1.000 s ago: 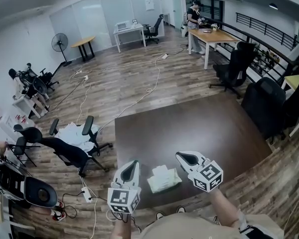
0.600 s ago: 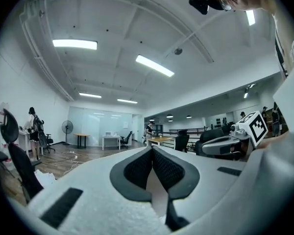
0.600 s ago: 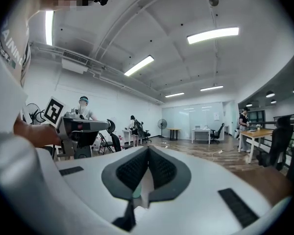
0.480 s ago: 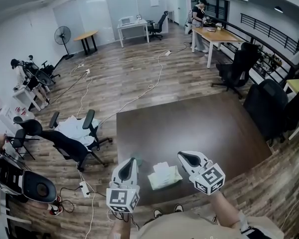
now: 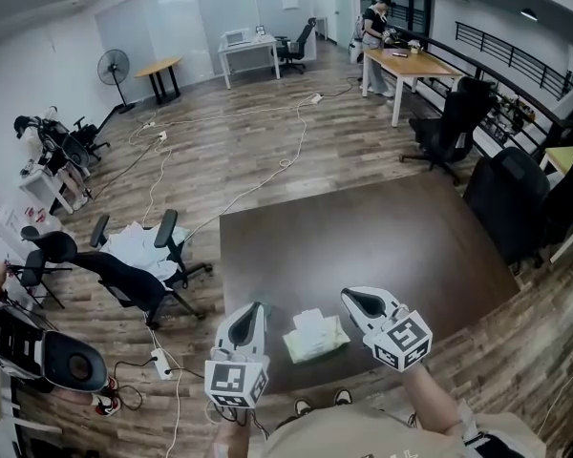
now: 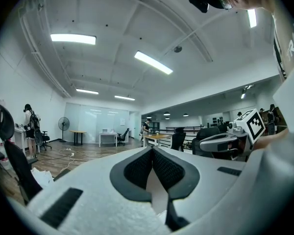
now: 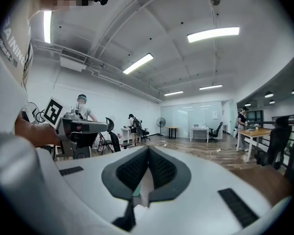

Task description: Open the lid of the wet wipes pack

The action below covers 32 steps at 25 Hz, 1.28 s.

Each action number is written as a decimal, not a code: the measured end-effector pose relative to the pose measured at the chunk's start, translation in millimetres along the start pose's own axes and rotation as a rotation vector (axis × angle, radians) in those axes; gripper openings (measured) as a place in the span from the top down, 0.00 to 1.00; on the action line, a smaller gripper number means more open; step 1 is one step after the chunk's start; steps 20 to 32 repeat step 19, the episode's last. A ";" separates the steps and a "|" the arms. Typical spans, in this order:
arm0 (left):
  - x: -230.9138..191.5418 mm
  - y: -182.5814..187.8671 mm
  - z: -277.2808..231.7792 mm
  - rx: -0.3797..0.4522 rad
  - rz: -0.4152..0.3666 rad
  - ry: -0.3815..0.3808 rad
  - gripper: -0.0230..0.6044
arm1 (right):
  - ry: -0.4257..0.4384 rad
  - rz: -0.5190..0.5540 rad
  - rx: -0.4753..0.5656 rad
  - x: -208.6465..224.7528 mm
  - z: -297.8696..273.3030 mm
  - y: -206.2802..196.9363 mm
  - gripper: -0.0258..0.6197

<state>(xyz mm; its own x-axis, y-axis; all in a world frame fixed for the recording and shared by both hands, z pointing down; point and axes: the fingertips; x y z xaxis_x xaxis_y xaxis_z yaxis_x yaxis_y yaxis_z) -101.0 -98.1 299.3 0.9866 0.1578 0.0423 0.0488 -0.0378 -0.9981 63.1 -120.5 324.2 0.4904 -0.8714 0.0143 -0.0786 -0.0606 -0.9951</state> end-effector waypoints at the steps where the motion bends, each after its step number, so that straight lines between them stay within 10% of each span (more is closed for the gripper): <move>1: 0.8 -1.4 -0.9 -0.004 0.000 -0.004 0.95 | 0.001 -0.002 -0.003 -0.1 0.0 -1.5 0.94; 32: 7.0 -17.1 -18.1 -0.015 0.028 -0.025 0.95 | 0.039 -0.025 -0.015 -0.1 -6.5 -15.6 0.94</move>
Point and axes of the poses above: the fingertips, and each gripper's own axes: z backward along the fingers, x to its right, y out of its top, and after that the axes turned 15 degrees about y, right-handed
